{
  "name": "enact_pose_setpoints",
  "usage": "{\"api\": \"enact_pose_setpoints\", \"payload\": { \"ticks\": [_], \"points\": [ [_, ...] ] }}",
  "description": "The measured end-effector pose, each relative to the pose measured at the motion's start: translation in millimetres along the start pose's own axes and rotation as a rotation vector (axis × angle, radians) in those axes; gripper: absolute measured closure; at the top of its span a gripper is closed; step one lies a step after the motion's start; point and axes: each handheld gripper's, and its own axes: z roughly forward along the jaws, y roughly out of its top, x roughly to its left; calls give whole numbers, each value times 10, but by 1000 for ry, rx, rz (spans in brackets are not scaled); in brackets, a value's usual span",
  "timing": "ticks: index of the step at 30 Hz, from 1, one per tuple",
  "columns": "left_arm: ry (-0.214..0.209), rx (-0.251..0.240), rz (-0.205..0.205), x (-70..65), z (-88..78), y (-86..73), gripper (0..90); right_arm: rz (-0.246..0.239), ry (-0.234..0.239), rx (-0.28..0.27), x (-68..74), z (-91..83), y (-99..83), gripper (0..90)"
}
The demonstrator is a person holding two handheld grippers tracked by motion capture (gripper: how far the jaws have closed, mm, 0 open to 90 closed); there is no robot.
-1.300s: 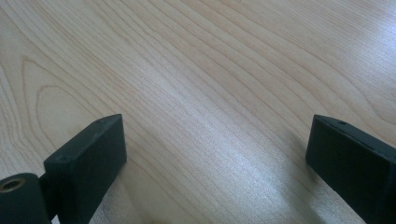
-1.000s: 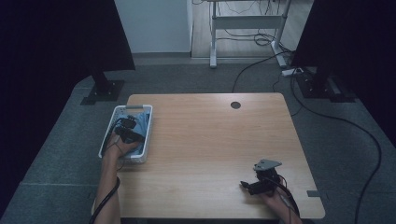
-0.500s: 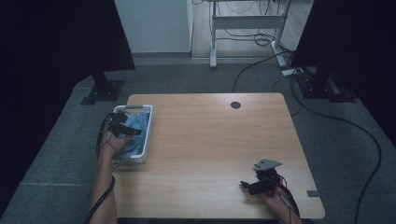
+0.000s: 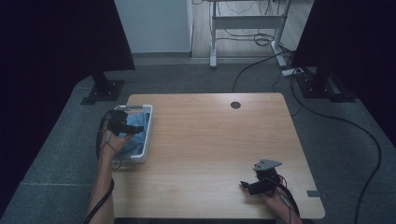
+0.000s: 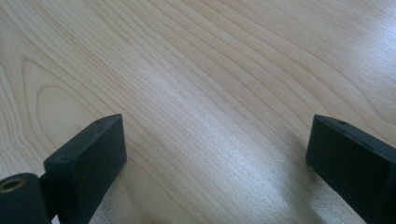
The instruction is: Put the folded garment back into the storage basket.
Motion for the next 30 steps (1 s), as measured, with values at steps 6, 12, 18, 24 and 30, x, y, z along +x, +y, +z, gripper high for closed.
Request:
{"api": "enact_pose_setpoints", "payload": {
  "ticks": [6,12,18,24,30],
  "points": [
    [-18,-25,4,-63,-85,4,104,-1,0,0,1,0,0,49],
    [-28,-56,18,-165,-148,17,104,0,0,0,1,1,0,49],
    [-34,-75,36,-266,-202,34,104,0,-1,0,2,1,0,48],
    [-44,-95,57,-350,-273,23,103,-1,-1,0,3,1,0,48],
    [-65,-120,68,-441,-309,3,103,-2,-1,0,2,1,0,48]
  ]
}}
